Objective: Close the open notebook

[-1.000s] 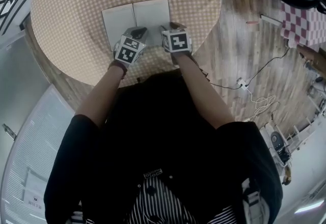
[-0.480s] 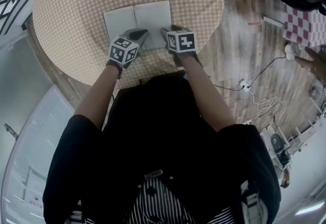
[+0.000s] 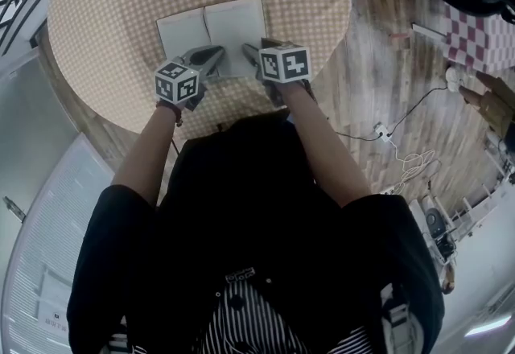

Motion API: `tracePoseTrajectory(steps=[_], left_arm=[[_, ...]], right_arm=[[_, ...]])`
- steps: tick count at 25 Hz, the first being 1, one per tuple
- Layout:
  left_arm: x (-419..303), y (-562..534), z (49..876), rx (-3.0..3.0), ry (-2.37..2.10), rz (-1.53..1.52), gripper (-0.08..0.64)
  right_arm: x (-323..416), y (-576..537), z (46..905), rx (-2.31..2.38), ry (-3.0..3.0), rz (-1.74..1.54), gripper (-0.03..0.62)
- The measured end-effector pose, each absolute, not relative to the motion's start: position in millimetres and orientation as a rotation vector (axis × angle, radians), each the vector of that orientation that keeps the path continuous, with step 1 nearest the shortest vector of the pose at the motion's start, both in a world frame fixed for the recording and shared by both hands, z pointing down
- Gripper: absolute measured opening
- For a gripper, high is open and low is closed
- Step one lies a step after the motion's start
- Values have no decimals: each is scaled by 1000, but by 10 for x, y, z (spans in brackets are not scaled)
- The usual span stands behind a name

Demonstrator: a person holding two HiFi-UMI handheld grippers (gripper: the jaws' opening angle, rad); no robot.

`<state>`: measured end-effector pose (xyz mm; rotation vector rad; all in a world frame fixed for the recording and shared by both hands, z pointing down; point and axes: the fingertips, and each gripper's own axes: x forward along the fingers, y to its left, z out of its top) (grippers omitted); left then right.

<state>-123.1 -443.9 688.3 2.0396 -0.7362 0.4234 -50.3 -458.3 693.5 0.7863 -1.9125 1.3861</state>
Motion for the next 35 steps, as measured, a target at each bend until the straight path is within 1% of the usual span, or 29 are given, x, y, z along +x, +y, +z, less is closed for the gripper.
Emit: tracePoseTrajectory(steps=[11, 20, 28, 35], left_arm=[[-1473, -4445, 6550, 2004, -780, 281, 2], [-1959, -4424, 6391, 1963, -887, 150, 2], [-2097, -4361, 6265, 1954, -897, 88, 2], [-2192, -4244, 6318, 1934, -938, 73, 2]], right_arm=[[-1063, -4417, 6277, 630, -2084, 1285, 181], [-1679, -4151, 5913, 492, -2215, 1223, 181], [-2032, -3740, 5922, 371, -2209, 1185, 181], [-2124, -3619, 6034, 352, -2204, 1151, 181]])
